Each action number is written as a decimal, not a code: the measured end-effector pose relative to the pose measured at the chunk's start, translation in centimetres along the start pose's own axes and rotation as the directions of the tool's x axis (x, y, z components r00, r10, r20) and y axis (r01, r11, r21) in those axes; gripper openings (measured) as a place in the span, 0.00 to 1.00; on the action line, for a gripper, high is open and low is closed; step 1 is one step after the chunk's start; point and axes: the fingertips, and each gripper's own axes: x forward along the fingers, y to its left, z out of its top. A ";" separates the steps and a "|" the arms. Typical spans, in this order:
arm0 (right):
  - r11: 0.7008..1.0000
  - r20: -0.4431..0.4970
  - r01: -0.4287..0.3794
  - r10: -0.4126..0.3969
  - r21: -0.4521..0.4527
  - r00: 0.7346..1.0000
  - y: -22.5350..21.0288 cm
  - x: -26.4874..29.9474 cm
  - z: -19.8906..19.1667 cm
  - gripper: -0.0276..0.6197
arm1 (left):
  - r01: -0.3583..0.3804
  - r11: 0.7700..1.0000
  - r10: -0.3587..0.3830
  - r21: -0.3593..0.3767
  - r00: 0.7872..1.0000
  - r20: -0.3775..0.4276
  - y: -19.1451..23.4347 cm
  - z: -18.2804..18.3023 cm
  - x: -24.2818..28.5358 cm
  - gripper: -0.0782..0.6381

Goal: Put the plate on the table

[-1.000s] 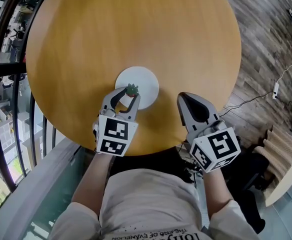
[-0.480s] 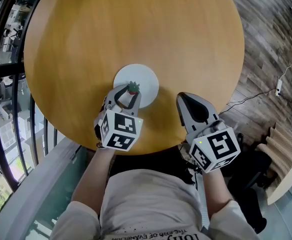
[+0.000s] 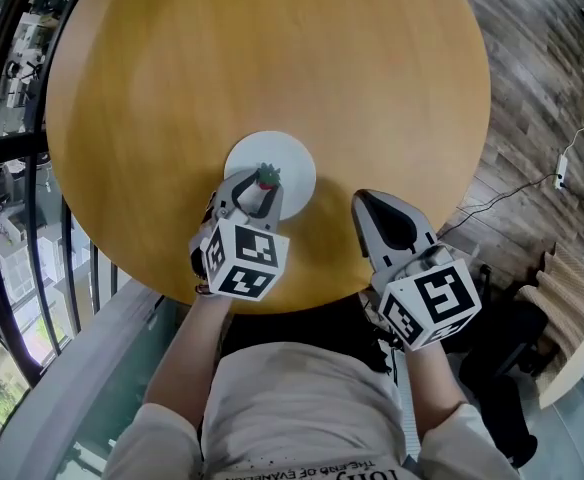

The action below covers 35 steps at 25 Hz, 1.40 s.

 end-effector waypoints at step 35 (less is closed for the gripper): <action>1.000 0.001 -0.013 0.013 0.009 1.000 0.0 0.2 0.3 0.08 | 0.041 0.999 -0.041 -0.034 0.999 -0.025 -0.2 -0.4 0.4 0.38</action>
